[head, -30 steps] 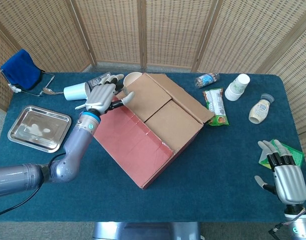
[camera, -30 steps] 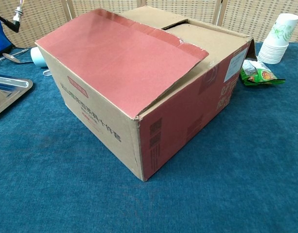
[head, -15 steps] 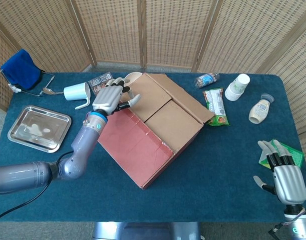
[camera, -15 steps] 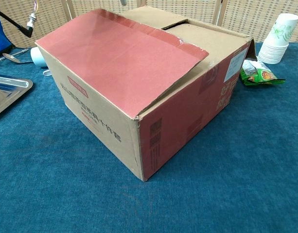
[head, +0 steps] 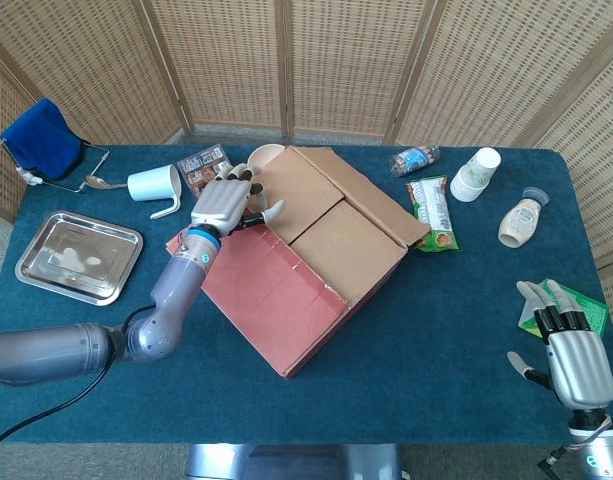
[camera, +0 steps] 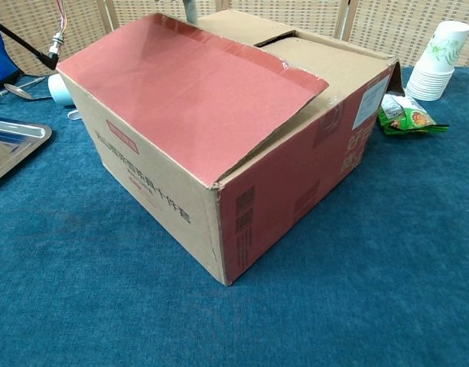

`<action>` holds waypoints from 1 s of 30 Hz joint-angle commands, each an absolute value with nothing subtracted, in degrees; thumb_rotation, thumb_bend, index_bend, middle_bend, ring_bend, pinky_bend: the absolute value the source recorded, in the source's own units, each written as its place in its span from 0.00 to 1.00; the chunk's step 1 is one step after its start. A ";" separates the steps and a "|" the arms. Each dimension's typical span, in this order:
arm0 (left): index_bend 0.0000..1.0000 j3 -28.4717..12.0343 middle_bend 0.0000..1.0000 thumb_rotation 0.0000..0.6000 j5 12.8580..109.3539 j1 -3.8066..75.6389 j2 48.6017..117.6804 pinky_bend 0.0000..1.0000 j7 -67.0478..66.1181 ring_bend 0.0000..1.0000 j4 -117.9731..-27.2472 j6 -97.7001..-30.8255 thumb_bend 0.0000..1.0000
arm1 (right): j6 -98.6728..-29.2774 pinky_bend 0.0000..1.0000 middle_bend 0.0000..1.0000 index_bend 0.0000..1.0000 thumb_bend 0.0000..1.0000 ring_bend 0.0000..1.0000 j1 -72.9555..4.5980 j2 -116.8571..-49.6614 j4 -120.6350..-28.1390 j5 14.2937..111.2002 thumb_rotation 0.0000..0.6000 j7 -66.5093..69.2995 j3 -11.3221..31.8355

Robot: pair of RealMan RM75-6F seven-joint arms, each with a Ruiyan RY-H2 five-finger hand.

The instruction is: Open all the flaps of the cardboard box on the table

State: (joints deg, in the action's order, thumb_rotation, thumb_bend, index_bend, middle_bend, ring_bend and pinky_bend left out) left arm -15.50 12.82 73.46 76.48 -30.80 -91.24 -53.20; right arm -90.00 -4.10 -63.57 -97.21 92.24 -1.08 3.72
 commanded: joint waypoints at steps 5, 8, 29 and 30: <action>0.59 -15.36 0.12 0.01 12.18 73.51 75.18 0.00 -32.38 0.00 -92.51 -53.55 0.00 | -90.18 0.15 0.14 0.07 0.17 0.00 -4.04 -63.60 -97.22 92.37 1.00 -1.11 3.72; 0.64 -15.48 0.13 0.02 11.73 73.43 74.32 0.00 -32.76 0.00 -93.48 -53.51 0.00 | -90.27 0.15 0.13 0.07 0.17 0.00 -4.00 -63.59 -97.30 92.44 1.00 -1.14 3.71; 0.76 -16.92 0.12 0.01 9.58 69.95 61.08 0.00 -26.84 0.00 -103.62 -44.75 0.00 | -90.62 0.15 0.14 0.06 0.17 0.00 -3.79 -63.76 -97.74 93.09 1.00 -2.20 3.44; 0.76 -16.80 0.12 0.02 9.94 69.57 59.71 0.00 -26.40 0.00 -104.47 -44.10 0.00 | -90.58 0.15 0.14 0.06 0.17 0.00 -3.78 -63.80 -97.79 93.14 1.00 -2.37 3.39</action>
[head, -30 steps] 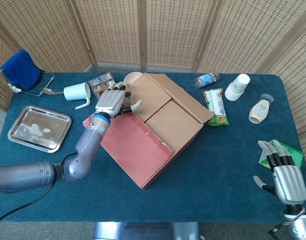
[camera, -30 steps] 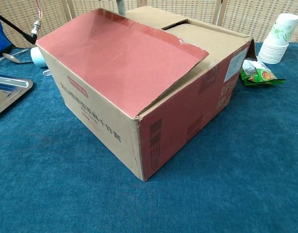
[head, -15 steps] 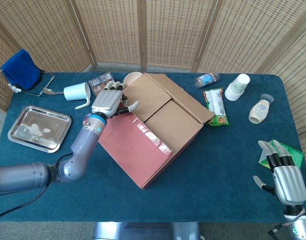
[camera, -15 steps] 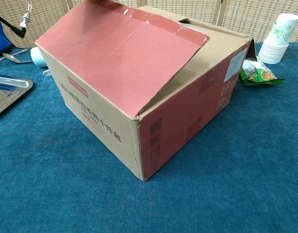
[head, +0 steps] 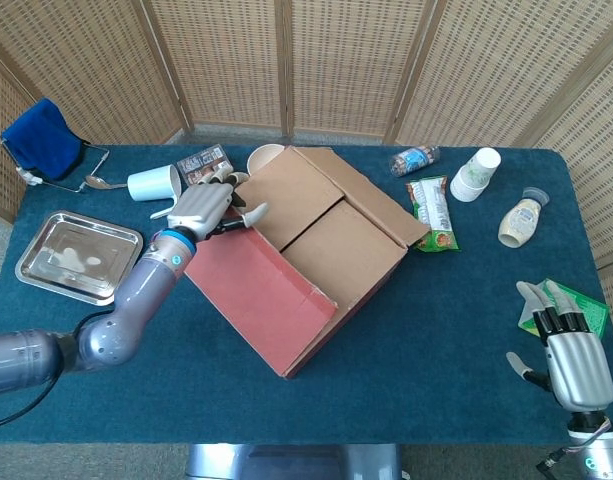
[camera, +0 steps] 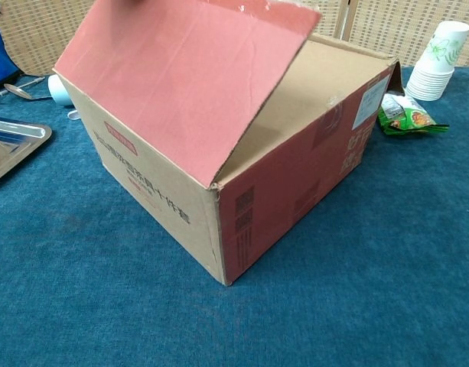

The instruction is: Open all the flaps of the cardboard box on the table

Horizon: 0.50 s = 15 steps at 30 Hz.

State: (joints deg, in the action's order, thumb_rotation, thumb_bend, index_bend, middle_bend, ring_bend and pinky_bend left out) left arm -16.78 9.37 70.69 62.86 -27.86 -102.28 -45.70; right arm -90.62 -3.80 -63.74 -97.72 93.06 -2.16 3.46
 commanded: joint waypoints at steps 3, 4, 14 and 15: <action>0.76 -16.86 0.12 0.02 10.93 68.49 56.51 0.00 -24.53 0.00 -106.19 -42.09 0.00 | -90.57 0.15 0.14 0.06 0.17 0.00 -3.77 -63.89 -97.87 93.30 1.00 -2.80 3.31; 0.76 -16.87 0.12 0.02 11.39 68.06 55.26 0.00 -23.78 0.00 -106.79 -41.36 0.00 | -90.58 0.15 0.14 0.06 0.17 0.00 -3.79 -63.93 -97.90 93.36 1.00 -2.95 3.32; 0.76 -14.86 0.11 0.02 12.60 67.51 46.01 0.00 -20.21 0.00 -110.84 -34.18 0.00 | -89.91 0.16 0.14 0.06 0.17 0.00 -4.01 -64.35 -97.90 92.93 1.00 -4.08 3.36; 0.76 -14.69 0.11 0.01 12.75 67.58 45.34 0.00 -19.83 0.00 -111.02 -33.44 0.00 | -89.84 0.16 0.14 0.06 0.17 0.00 -4.03 -64.41 -97.90 92.95 1.00 -4.21 3.33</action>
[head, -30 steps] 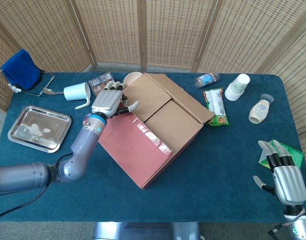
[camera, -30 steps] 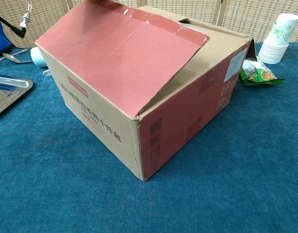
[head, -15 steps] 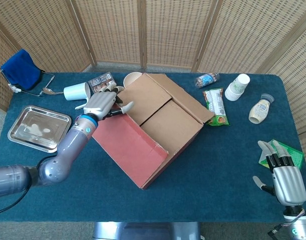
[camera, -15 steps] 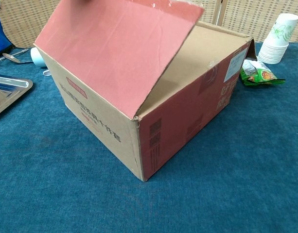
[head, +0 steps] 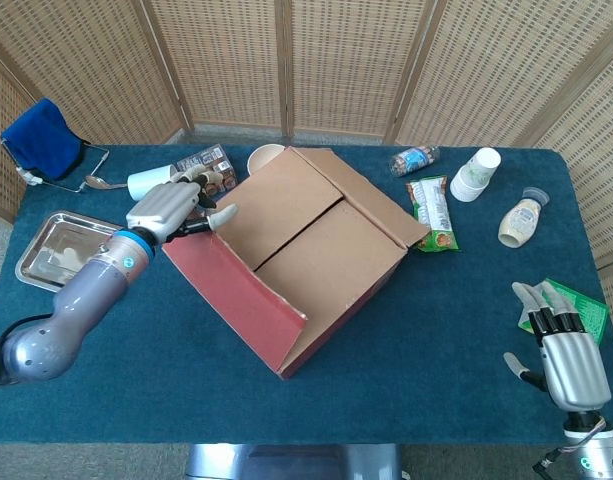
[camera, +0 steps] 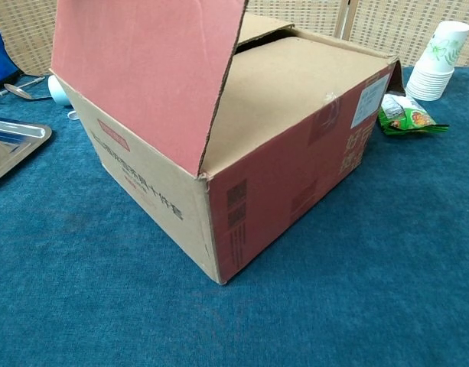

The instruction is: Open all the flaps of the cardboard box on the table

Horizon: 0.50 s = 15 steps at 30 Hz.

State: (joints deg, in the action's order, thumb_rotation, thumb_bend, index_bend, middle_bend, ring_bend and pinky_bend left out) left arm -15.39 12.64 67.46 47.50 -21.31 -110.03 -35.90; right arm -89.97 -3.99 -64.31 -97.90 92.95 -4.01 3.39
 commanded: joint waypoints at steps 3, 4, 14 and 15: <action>0.75 -14.11 0.11 0.02 13.47 67.88 43.41 0.00 -18.93 0.00 -111.69 -31.38 0.00 | -89.72 0.15 0.14 0.06 0.17 0.00 -4.08 -64.54 -97.91 92.96 1.00 -4.57 3.30; 0.75 -14.01 0.11 0.02 13.80 67.94 42.74 0.00 -18.52 0.00 -111.98 -30.69 0.00 | -89.71 0.16 0.14 0.06 0.17 0.00 -4.08 -64.57 -97.95 92.95 1.00 -4.63 3.30; 0.72 -12.69 0.09 0.01 17.67 68.90 34.84 0.00 -15.56 0.00 -116.02 -27.48 0.00 | -89.56 0.15 0.14 0.06 0.17 0.00 -4.09 -64.42 -98.21 92.83 1.00 -4.55 3.27; 0.72 -12.54 0.09 0.01 17.80 69.00 34.52 0.00 -15.46 0.00 -116.16 -27.41 0.00 | -89.54 0.15 0.14 0.06 0.17 0.00 -4.09 -64.41 -98.22 92.85 1.00 -4.54 3.26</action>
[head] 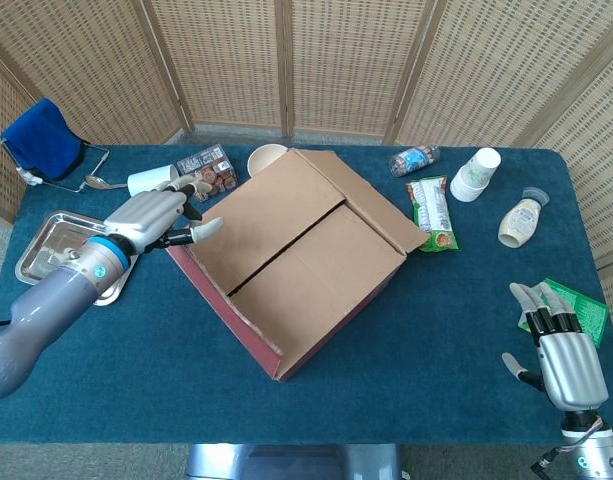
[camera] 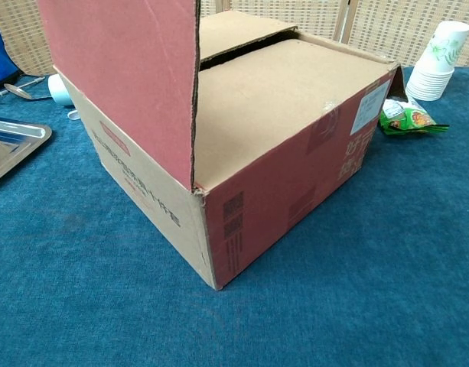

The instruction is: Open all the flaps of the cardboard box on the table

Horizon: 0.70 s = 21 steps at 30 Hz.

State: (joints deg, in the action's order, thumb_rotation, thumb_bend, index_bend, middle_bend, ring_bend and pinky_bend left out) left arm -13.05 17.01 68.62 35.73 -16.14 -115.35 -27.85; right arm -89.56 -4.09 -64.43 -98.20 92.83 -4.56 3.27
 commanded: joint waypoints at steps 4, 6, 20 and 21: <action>0.71 -11.91 0.09 0.02 18.22 69.60 32.70 0.00 -14.41 0.00 -116.84 -26.45 0.00 | -89.68 0.16 0.14 0.06 0.17 0.00 -4.05 -64.32 -98.32 92.93 1.00 -4.41 3.25; 0.71 -11.36 0.08 0.02 18.57 69.84 31.63 0.00 -13.96 0.00 -117.17 -25.54 0.00 | -89.74 0.16 0.14 0.05 0.17 0.00 -4.00 -64.23 -98.39 92.95 1.00 -4.25 3.24; 0.71 -8.48 0.08 0.25 21.86 70.37 25.11 0.00 -8.70 0.00 -117.13 -15.47 0.00 | -90.09 0.15 0.14 0.06 0.18 0.00 -3.83 -63.98 -98.73 93.23 1.00 -3.99 3.17; 0.71 -8.08 0.08 0.27 22.10 70.50 24.65 0.00 -8.37 0.00 -116.95 -14.26 0.00 | -90.09 0.15 0.14 0.06 0.18 0.00 -3.82 -63.96 -98.76 93.26 1.00 -4.00 3.15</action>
State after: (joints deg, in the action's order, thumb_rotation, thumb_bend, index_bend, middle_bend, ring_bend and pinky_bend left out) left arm -8.89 21.44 70.37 25.80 -9.36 -117.25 -16.26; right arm -90.09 -3.82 -63.97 -98.76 93.26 -4.00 3.15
